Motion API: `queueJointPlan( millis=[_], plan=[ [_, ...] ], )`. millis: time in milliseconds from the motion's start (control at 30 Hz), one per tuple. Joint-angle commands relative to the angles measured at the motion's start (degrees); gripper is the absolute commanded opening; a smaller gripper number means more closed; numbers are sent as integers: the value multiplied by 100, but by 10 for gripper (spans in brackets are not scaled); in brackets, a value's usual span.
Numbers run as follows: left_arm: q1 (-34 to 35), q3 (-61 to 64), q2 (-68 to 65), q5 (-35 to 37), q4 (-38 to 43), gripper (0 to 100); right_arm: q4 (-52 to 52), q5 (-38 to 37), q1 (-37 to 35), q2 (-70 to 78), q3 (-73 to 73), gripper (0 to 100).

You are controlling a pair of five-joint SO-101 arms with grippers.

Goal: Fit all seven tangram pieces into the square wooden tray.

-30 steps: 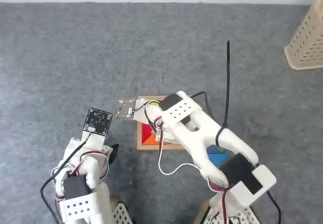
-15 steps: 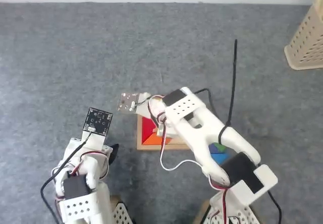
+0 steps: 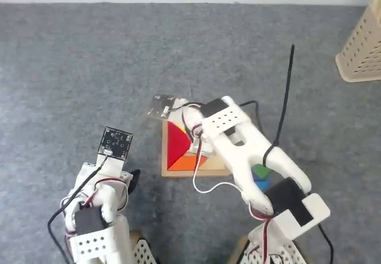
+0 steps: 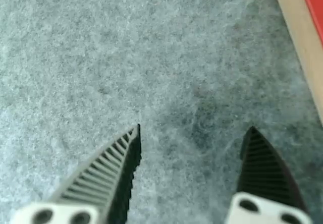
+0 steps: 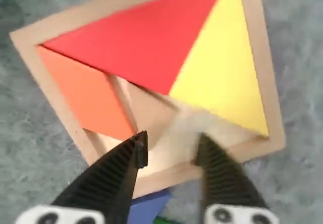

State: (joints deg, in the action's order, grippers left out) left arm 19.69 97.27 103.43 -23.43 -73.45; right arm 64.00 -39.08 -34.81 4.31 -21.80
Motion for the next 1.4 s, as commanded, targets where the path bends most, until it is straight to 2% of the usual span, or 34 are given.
queueJointPlan(
  millis=[0,200,433,867,1067,1367],
  plan=[
    [-9,-75,97,35,-9,299,40,299,198,-40,193,2],
    [-9,-75,97,35,-9,299,-497,756,171,180,9,25],
    [-9,-75,97,35,-9,299,-673,747,127,505,18,25],
    [-9,-75,97,35,-9,299,-787,809,-681,620,-9,26],
    [-9,-75,97,35,-9,299,-892,1204,-655,558,18,28],
    [-9,-75,97,35,-9,299,-435,1776,31,-1393,-290,32]
  ],
)
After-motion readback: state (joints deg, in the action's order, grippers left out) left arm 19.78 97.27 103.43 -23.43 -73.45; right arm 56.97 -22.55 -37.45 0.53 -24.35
